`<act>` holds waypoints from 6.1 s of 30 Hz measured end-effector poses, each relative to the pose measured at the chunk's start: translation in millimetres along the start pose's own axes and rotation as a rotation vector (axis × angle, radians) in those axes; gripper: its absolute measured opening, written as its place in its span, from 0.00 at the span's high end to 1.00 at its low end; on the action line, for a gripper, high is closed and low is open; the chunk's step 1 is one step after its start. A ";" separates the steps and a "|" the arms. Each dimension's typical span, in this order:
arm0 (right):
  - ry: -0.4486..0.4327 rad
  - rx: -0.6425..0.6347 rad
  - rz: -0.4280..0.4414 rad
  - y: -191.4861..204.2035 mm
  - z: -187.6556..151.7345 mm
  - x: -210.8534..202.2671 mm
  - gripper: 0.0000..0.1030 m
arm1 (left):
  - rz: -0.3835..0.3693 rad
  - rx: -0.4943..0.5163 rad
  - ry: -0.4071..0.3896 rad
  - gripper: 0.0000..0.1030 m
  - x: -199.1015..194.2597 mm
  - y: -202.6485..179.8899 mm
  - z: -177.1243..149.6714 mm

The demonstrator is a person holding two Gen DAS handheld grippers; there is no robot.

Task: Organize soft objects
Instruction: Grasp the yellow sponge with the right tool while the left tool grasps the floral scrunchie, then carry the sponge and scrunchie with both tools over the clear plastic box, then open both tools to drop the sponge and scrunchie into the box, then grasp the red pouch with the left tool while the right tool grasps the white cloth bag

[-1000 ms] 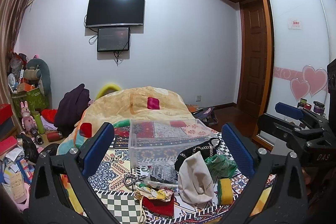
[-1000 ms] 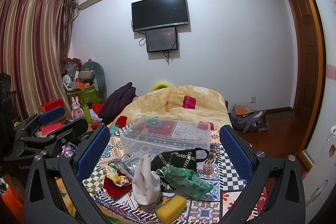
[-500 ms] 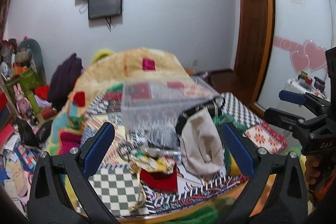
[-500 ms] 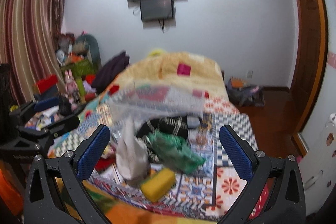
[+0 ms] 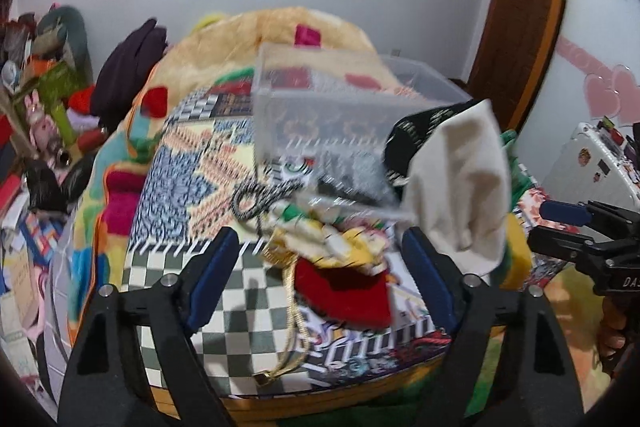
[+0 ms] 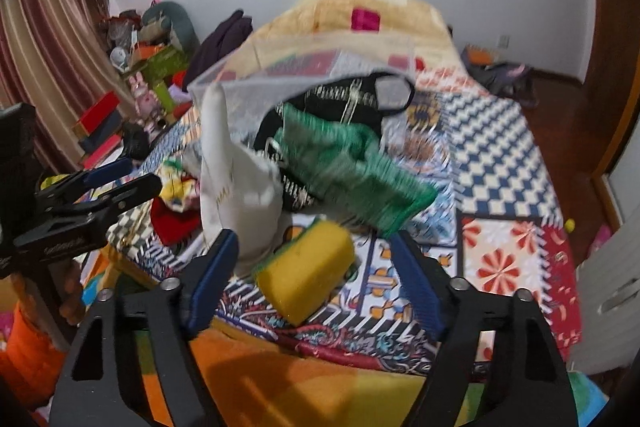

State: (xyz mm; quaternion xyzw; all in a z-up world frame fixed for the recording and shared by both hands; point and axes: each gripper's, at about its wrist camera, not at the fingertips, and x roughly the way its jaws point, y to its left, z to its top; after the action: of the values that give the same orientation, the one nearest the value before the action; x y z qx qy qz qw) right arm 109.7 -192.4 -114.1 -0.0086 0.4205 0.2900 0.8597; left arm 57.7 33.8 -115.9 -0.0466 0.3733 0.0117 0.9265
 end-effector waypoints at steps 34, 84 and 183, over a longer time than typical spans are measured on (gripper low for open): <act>0.068 -0.018 0.036 1.5 6.0 2.0 0.75 | -0.030 0.013 0.028 0.74 -8.0 13.7 -6.8; -0.186 -0.087 0.063 15.9 75.5 -34.3 0.77 | -0.181 0.081 -0.180 0.86 -18.2 -7.2 82.2; 0.022 -0.219 0.113 53.9 53.3 37.4 0.39 | -0.053 0.114 0.056 0.12 43.2 6.0 51.8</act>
State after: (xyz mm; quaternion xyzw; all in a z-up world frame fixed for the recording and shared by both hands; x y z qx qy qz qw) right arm 138.6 -115.5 -94.6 -0.0816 0.3955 0.3821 0.8312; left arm 124.3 44.2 -109.1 -0.0039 0.3976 -0.0352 0.9169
